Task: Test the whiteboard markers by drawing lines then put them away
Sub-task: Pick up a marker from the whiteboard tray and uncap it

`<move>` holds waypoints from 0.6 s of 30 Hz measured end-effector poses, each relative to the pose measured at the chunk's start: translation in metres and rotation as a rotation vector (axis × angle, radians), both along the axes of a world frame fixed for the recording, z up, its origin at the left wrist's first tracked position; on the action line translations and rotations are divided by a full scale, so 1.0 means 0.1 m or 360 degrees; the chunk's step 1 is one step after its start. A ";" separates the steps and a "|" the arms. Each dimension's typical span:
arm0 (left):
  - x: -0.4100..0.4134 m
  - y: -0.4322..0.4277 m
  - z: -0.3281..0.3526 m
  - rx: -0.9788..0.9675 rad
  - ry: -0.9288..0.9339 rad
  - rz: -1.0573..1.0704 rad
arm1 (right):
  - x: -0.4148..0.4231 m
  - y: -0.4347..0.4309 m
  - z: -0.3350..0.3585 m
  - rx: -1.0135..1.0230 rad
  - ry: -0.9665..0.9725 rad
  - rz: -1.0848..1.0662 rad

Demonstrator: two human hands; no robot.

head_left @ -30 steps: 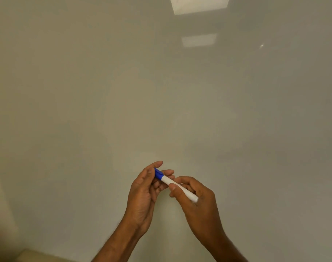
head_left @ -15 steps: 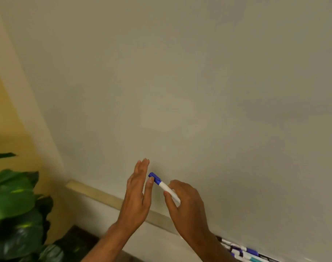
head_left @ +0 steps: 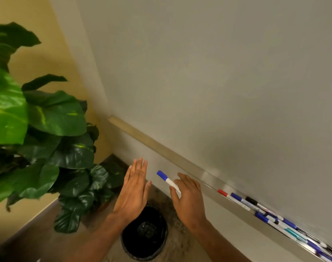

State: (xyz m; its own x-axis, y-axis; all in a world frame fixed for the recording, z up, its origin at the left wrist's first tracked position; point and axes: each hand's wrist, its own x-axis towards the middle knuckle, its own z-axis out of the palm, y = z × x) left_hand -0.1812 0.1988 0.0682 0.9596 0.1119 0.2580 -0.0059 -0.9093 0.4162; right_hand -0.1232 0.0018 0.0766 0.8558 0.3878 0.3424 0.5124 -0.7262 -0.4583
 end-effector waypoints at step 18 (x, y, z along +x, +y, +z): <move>-0.69 0.58 -1.12 0.0040 0.0223 0.0318 | -0.36 0.65 -1.30 -0.0358 0.0190 0.0214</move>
State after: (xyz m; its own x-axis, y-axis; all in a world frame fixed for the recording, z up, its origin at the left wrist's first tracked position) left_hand -0.2506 0.2564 -0.0433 0.9457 0.2983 0.1289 0.2314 -0.8966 0.3775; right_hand -0.1596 0.0670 -0.0530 0.8208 0.5552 0.1347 0.5629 -0.7459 -0.3560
